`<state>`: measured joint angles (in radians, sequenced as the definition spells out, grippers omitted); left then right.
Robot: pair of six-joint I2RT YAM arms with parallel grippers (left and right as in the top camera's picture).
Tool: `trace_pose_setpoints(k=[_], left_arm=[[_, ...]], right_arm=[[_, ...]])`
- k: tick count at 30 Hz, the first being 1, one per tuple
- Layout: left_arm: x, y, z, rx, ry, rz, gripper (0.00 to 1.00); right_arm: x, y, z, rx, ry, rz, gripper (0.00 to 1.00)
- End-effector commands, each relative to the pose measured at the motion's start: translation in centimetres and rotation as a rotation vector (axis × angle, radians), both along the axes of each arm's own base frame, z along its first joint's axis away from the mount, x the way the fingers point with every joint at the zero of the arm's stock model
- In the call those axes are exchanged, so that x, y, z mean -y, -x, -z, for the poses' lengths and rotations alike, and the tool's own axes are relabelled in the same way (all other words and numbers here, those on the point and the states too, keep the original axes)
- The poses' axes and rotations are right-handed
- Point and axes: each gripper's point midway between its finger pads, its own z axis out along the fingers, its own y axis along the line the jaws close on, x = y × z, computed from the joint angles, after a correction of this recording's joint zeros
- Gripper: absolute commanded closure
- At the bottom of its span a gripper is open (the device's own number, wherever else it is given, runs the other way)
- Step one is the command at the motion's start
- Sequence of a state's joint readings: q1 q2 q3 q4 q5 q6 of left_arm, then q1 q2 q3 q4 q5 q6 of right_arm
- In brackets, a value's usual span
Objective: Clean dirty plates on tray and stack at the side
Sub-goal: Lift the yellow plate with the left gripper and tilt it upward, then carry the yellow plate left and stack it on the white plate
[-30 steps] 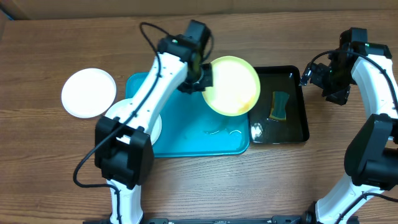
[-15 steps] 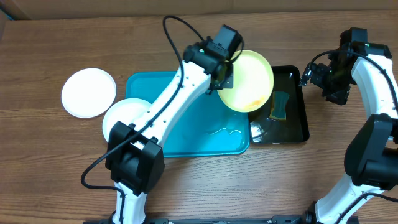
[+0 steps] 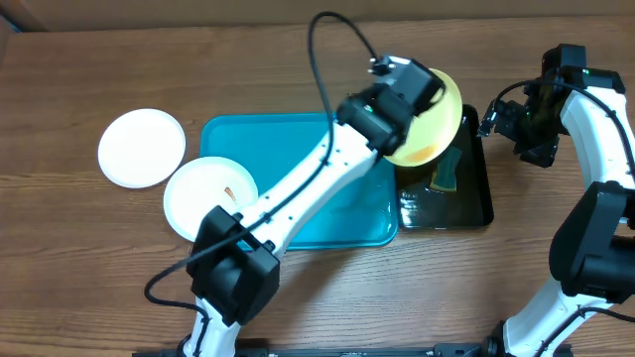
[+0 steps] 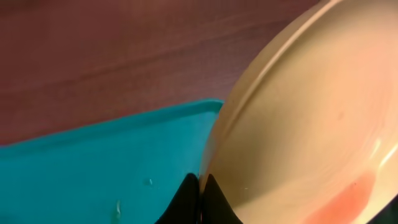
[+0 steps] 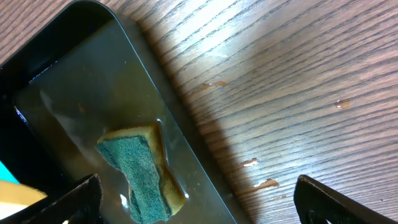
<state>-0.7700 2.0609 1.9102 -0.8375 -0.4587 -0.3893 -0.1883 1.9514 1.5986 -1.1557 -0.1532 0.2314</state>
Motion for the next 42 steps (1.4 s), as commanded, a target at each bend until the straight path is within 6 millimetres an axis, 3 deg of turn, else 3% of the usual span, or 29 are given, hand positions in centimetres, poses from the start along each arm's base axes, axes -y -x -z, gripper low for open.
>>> trace_pose_setpoints(k=[1, 9, 18, 27, 35, 39, 42], left_arm=[[0.0, -0.1, -5.1, 0.217, -0.18, 0.011, 0.96], [0.7, 0.4, -10.7, 0.482, -0.427, -0.038, 0.96], [0.2, 0.0, -13.7, 0.566, -0.564, -0.062, 0.96], [0.3, 0.0, -13.9, 0.574, -0.551, -0.071, 0.96], [0.4, 0.1, -13.7, 0.594, -0.431, -0.137, 0.96], [1.2, 0.3, -12.2, 0.545, -0.381, -0.087, 0.96], [1.9, 0.9, -9.1, 0.425, -0.314, -0.007, 0.96]], right_arm=[[-0.1, -0.4, -0.7, 0.022, -0.001, -0.004, 0.0], [-0.1, -0.4, -0.7, 0.022, -0.001, -0.004, 0.0], [-0.1, -0.4, -0.7, 0.022, -0.001, -0.004, 0.0], [-0.1, -0.4, -0.7, 0.022, -0.001, -0.004, 0.0], [-0.1, -0.4, -0.7, 0.022, -0.001, -0.004, 0.0], [-0.1, -0.4, -0.7, 0.022, -0.001, -0.004, 0.0], [-0.1, -0.4, -0.7, 0.022, -0.001, -0.004, 0.0]])
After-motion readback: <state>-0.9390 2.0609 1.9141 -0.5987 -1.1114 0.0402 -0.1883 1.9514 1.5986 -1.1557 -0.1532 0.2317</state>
